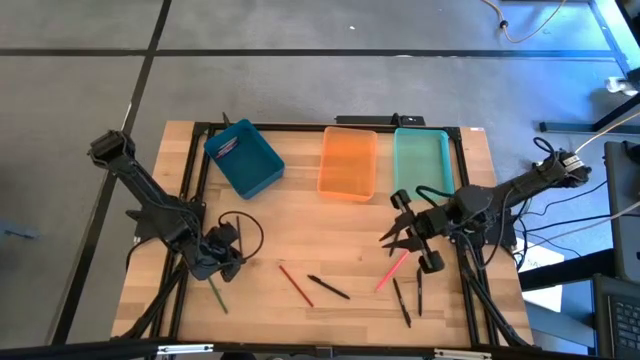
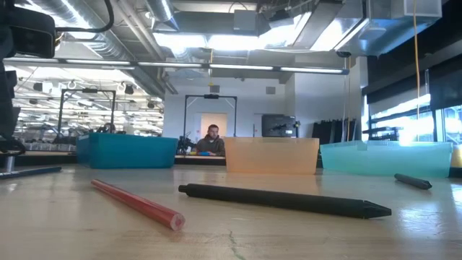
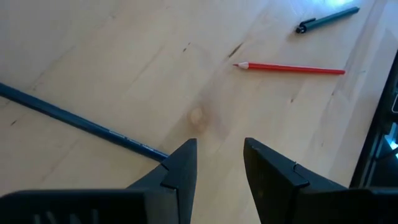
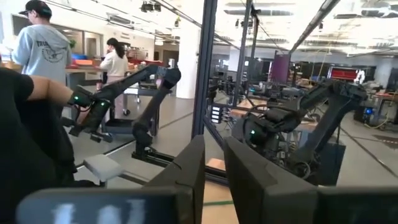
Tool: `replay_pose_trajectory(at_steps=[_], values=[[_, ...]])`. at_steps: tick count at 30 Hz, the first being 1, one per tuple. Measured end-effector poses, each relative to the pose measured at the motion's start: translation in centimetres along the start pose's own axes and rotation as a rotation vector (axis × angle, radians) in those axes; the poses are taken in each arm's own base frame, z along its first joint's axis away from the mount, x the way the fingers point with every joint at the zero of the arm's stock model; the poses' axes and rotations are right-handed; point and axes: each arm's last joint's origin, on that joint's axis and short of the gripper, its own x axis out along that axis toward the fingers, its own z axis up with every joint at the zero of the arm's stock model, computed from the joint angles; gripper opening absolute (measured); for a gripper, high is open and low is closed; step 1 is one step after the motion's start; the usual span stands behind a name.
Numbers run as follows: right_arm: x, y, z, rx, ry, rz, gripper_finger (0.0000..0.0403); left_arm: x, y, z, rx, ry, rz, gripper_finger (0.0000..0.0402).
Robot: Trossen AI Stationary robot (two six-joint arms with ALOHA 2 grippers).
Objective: Sort crayons/erasers/pens/pencils in bins
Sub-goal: Put the green colored pencil into the orange bin
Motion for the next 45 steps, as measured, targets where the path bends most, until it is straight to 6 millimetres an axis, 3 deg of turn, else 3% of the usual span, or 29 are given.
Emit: replay_pose_trajectory(at_steps=[7,29,37,45], values=[[0.0,-0.3,0.0,0.024,-0.01,0.061,0.0008,0.0,0.0,0.0,0.016,0.001,0.0,0.0124],[0.3,-0.1,-0.3,0.005,-0.007,0.11,0.0002,0.0,0.0,0.0,0.015,0.002,-0.001,0.0124],[-0.2,-1.6,-2.2,-0.26,0.285,-0.423,0.0001,0.0,0.0,0.0,0.043,0.001,-0.001,0.0124],[-0.4,-1.7,-2.6,-0.315,0.342,-0.476,0.0,0.0,0.2,0.0,0.057,0.002,0.021,0.0124]])
